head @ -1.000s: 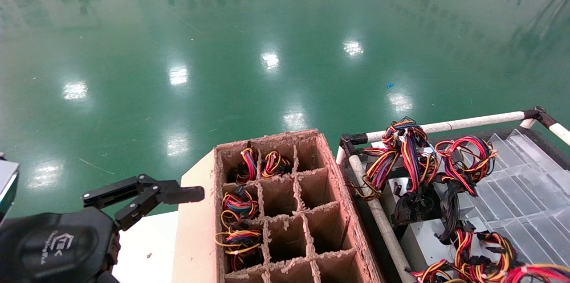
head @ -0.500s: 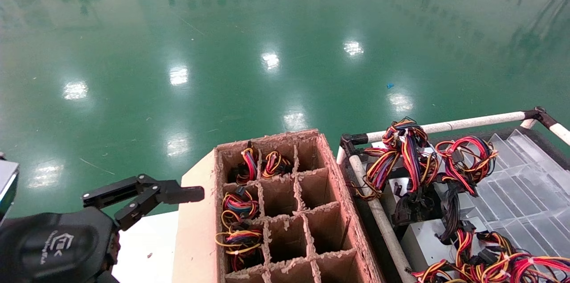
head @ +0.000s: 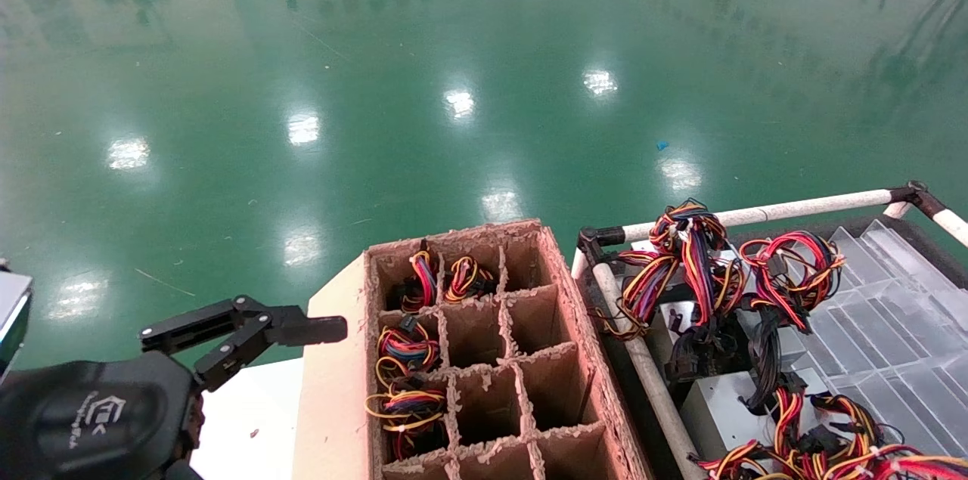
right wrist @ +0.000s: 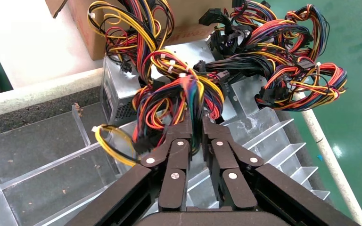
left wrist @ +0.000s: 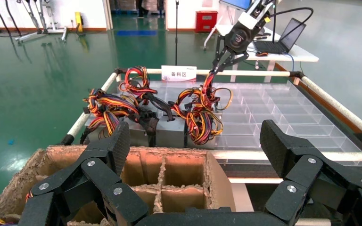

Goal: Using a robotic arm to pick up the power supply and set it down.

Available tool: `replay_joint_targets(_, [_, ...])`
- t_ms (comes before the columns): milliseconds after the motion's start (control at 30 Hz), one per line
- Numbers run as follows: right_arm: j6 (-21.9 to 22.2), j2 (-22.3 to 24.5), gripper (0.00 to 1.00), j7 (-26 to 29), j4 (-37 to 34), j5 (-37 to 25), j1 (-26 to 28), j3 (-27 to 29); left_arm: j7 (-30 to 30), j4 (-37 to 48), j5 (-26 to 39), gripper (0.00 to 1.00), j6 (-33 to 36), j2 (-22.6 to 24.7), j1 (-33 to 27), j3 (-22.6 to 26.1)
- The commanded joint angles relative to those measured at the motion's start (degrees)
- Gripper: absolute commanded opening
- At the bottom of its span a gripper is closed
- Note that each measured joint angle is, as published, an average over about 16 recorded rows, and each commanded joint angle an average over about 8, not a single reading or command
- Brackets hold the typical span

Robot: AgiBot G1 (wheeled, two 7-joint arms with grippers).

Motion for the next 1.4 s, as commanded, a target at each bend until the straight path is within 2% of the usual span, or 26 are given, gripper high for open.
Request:
replay_joint_targets(33, [-0.02, -0.03, 1.0, 0.0, 0.01, -0.03, 0.05, -0.01, 0.0, 0.0, 0.0, 1.0, 0.0, 0.0, 0.0, 0.0])
replay_joint_targets(500, [0.48, 0.19, 1.0, 1.0, 0.99, 1.74, -0.19, 0.02, 0.01, 0.01, 0.0, 1.0, 0.0, 0.0, 0.0, 0.0])
replay_joint_targets(900, [-0.45, -1.24, 1.0, 8.28, 1.91, 11.97, -1.13, -0.22, 0.02, 0.03, -0.02, 1.0, -0.01, 0.0, 0.0, 0.01])
replay_joint_targets(1400, [0.52, -7.43, 1.0, 17.47, 8.38, 11.72, -2.11, 3.56, 0.03, 0.05, -0.04, 1.0, -0.01, -0.01, -0.01, 0.02])
